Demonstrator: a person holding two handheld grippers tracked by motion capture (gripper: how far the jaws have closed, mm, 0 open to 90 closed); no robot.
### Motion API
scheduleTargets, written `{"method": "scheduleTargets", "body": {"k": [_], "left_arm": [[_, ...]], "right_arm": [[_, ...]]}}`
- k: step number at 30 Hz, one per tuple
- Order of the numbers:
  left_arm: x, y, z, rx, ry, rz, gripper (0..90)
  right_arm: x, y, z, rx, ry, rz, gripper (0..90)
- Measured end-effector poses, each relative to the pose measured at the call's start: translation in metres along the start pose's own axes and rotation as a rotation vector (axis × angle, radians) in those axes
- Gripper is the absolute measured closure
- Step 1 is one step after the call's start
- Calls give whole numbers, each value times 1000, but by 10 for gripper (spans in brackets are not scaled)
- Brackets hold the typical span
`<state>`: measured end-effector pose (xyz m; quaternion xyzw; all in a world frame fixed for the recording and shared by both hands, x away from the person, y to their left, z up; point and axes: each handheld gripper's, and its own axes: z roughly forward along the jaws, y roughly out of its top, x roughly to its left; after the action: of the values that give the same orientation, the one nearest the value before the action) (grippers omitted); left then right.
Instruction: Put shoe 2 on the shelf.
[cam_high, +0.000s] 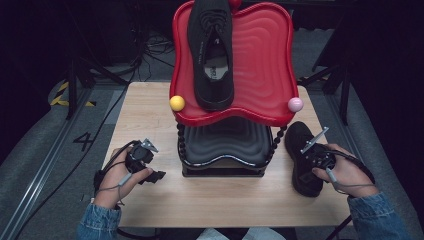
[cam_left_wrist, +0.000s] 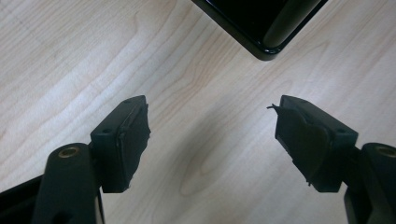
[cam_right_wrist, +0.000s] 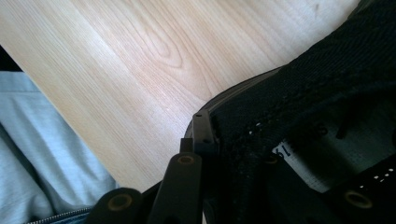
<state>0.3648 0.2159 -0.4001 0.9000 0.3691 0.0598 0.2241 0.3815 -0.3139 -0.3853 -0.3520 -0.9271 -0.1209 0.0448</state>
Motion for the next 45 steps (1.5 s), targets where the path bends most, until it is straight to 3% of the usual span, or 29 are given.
{"method": "scheduleTargets", "body": {"k": [4, 17, 27, 45], "left_arm": [[5, -4, -5, -35, -6, -9, 263], [7, -10, -8, -26, -13, -54, 260], [8, -12, -8, -25, -7, -49, 261], [6, -13, -7, -13, -20, -58, 261]], "right_arm": [[0, 4, -13, -19, -5, -1, 860], [17, 14, -66, -23, -25, -44, 860], [35, 20, -109, -28, -52, -75, 859], [56, 26, -183, -91, -83, -96, 857]]}}
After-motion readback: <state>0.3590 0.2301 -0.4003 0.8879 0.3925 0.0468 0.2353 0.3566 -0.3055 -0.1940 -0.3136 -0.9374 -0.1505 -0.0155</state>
